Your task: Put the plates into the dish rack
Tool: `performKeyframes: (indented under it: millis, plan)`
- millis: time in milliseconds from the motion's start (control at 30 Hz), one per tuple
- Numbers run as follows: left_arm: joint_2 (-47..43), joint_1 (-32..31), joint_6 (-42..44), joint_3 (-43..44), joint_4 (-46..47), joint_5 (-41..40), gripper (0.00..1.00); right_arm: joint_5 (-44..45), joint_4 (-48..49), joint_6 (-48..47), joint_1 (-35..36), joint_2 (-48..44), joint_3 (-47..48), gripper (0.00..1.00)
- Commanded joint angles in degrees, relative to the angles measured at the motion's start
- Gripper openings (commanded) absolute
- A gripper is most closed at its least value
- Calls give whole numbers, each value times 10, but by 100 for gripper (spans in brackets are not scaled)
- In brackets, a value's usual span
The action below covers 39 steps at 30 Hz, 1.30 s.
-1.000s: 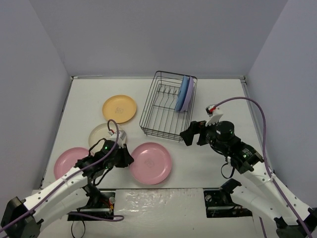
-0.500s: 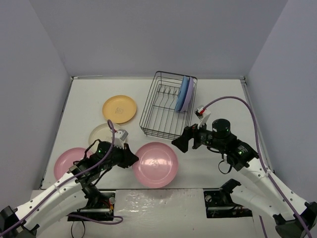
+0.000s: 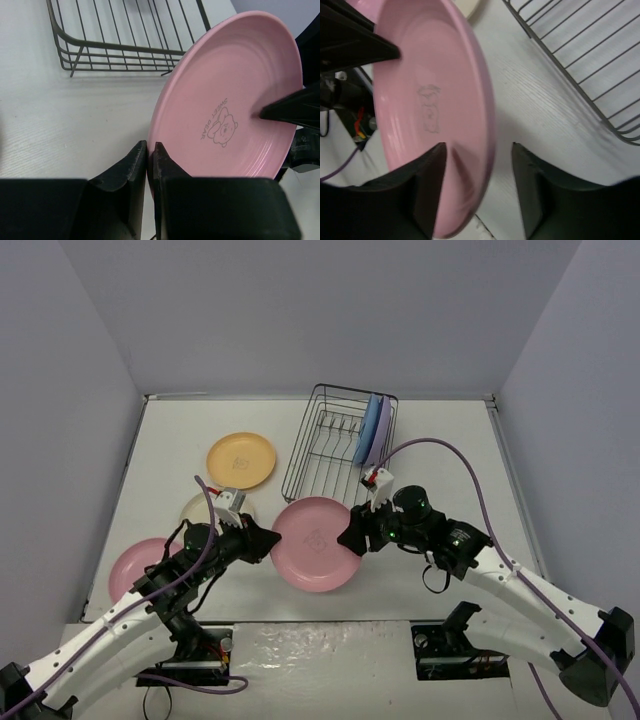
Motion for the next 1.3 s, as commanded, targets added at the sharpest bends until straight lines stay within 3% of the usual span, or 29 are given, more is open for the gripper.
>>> performKeyframes:
  millis: [0,333,367,400,467,500,700,800,1033,1200,1267]
  plan:
    - [-29,0,-18,30,72,-20,0,70,12,1,4,16,26,42]
    - [-11,0,-12,37,63,-31,0,173,-2,14,4,17,51,3]
    - [-6,0,-11,39,64,-33,5,193,-4,17,4,18,56,0]
    - [0,0,-9,43,64,-35,21,222,-6,21,4,19,64,0]
    - [13,0,-5,52,68,-46,82,272,-10,24,4,23,86,0]
    - [21,0,-1,58,70,-48,96,292,-9,26,3,25,100,0]
    - [38,-1,10,93,69,-62,97,360,2,14,4,60,199,0]
    - [35,1,2,109,34,-121,97,429,-5,21,5,98,262,0]
    - [57,20,-21,149,-37,-193,97,723,-45,46,54,263,433,0]
    - [79,93,-30,146,-13,-114,97,946,-99,27,80,438,595,0]
    - [110,145,-49,145,0,-25,97,1008,-146,20,80,503,675,0]
